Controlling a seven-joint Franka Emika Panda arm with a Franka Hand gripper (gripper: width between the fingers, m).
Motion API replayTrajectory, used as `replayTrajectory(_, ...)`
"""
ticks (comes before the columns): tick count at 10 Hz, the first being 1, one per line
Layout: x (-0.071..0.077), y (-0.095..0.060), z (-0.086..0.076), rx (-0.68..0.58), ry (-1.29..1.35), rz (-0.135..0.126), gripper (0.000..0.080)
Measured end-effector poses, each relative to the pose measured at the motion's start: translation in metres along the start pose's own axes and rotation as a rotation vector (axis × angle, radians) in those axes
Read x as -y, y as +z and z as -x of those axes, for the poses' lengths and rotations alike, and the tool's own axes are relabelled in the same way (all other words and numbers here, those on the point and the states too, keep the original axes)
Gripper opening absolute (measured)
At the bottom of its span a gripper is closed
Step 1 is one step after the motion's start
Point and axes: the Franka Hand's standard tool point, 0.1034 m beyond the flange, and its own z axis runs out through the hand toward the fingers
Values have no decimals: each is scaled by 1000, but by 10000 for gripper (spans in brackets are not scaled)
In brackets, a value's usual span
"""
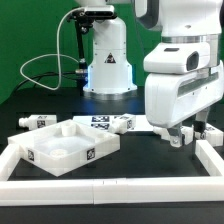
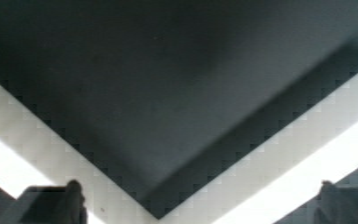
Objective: Assemble one leg
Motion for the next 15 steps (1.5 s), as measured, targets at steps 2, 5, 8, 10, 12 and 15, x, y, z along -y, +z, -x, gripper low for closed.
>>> replayTrajectory(2,0,0,0,0,1,0,649)
replayTrajectory(5,-3,-1,3,0,-1,1,649)
replayTrajectory(8,-45,-32,67,21,-49,34,649)
replayTrajectory(10,-76,-31,106,33,-75,33,649)
replayTrajectory(12,-83,-27,119,33,-29,22,649)
replayTrajectory(15,-82,-26,119,33,-33,18,649)
